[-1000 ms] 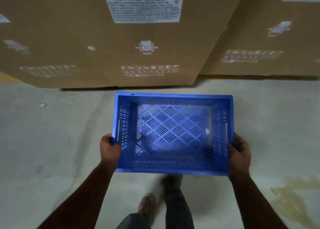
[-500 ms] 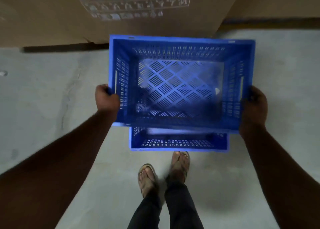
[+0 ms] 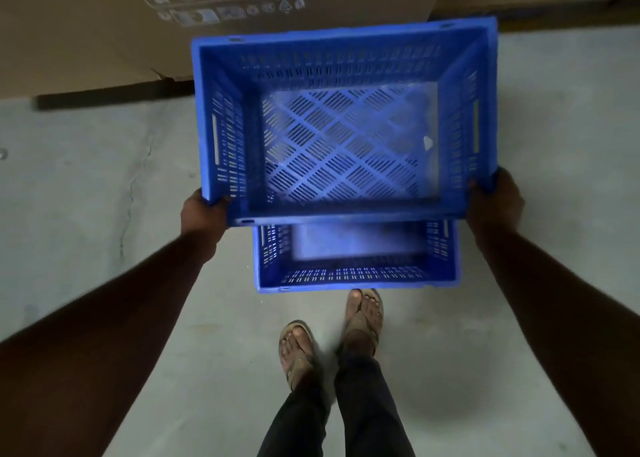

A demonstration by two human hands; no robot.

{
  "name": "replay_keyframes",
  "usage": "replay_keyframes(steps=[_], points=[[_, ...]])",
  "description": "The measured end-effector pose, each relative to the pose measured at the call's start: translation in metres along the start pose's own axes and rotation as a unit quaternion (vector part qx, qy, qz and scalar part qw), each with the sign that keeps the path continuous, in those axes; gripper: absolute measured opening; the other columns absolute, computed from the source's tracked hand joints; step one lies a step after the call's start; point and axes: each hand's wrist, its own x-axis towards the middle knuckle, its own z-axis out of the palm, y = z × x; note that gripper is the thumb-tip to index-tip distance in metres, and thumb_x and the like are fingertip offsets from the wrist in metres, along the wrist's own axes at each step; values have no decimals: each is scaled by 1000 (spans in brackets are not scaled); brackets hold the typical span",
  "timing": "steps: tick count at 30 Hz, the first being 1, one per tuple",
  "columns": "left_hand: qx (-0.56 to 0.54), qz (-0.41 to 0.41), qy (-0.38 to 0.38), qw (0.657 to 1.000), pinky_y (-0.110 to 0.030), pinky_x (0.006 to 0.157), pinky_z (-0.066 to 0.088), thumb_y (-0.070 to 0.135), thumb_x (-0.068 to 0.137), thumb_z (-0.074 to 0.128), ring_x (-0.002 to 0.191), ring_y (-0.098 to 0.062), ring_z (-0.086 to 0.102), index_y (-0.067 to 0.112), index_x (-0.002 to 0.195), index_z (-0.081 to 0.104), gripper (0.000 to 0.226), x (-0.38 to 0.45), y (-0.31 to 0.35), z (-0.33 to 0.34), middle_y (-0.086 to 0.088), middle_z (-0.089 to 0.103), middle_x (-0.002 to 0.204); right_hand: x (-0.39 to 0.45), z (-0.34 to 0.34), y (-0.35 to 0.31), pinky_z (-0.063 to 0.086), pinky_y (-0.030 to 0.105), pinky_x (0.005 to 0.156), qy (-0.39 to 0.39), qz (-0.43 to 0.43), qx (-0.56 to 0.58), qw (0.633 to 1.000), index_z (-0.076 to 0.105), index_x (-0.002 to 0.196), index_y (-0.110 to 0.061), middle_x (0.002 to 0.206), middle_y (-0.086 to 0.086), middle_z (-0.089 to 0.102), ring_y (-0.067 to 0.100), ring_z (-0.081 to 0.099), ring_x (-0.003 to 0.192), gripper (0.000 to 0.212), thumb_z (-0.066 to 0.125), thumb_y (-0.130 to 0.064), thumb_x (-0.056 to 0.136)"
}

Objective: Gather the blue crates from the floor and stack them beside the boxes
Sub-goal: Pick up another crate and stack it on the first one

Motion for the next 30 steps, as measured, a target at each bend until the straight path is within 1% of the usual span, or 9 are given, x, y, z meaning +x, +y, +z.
replay_keyframes(steps=[3, 6, 10, 12, 17, 21, 25, 29, 30], points=[[-3, 34, 20, 999, -55, 82, 61, 45, 68, 69, 93, -29, 74, 34, 103, 68, 36, 39, -19, 8, -4, 76, 104, 16, 6, -10, 46, 39, 94, 11, -7, -12, 1000, 53, 144, -18, 135, 17, 65, 38, 61, 122, 47, 59, -32, 99], [-16, 46, 18, 999, -53, 80, 63, 39, 72, 69, 94, -28, 75, 40, 94, 69, 22, 37, 1, 12, -3, 76, 106, 24, 9, -10, 49, 44, 94, 11, 0, -48, 999, 49, 142, -24, 134, 17, 65, 41, 62, 119, 46, 56, -34, 97], [-30, 32, -6, 999, -52, 72, 63, 12, 83, 64, 93, -37, 74, 16, 116, 67, 34, 2, 22, 10, -15, 73, 112, 18, 1, -12, 50, 47, 92, -13, 3, -78, 997, 50, 134, -19, 128, 21, 66, 45, 64, 113, 41, 54, -33, 96], [-24, 26, -9, 999, -54, 74, 63, 7, 83, 63, 91, -39, 74, 15, 115, 67, 33, -7, 20, 10, -16, 73, 109, 12, -2, -11, 55, 50, 91, -20, 4, -88, 996, 50, 130, -20, 125, 21, 68, 45, 66, 107, 40, 54, -35, 93], [-33, 19, -9, 999, -54, 77, 63, 3, 90, 61, 92, -38, 73, 17, 119, 63, 33, -17, 13, 12, -13, 70, 112, -3, -9, 4, 63, 56, 67, -49, 24, -87, 995, 53, 118, -18, 124, 18, 65, 45, 73, 88, 32, 60, -36, 93], [-35, -4, -11, 999, -49, 68, 64, 0, 90, 60, 83, -35, 72, 19, 111, 64, 29, -26, 0, 11, -11, 70, 109, -10, -13, 4, 60, 48, 74, -50, 14, -128, 990, 55, 120, -16, 128, 22, 64, 47, 69, 102, 35, 65, -34, 91], [-24, -5, -7, 1000, -58, 69, 62, 8, 71, 62, 81, -37, 75, 18, 105, 71, 37, -36, -27, 3, -14, 76, 101, 29, 0, 64, 61, 61, 76, -52, 32, -100, 993, 47, 103, -29, 121, 20, 66, 51, 69, 100, 47, 64, -51, 65], [-27, 2, -12, 1000, -54, 71, 63, 1, 77, 59, 83, -38, 74, 21, 102, 68, 33, -51, -36, 3, -14, 74, 101, 5, 0, 71, 63, 58, 78, -82, 15, -105, 991, 56, 118, -19, 123, 22, 65, 47, 68, 105, 44, 64, -42, 81], [-34, 3, -10, 999, -53, 72, 63, -1, 79, 60, 84, -38, 74, 19, 105, 69, 35, -52, -39, 5, -14, 73, 102, 2, 1, 77, 61, 59, 82, -80, 20, -99, 992, 55, 117, -20, 123, 22, 64, 48, 67, 106, 48, 65, -45, 78]])
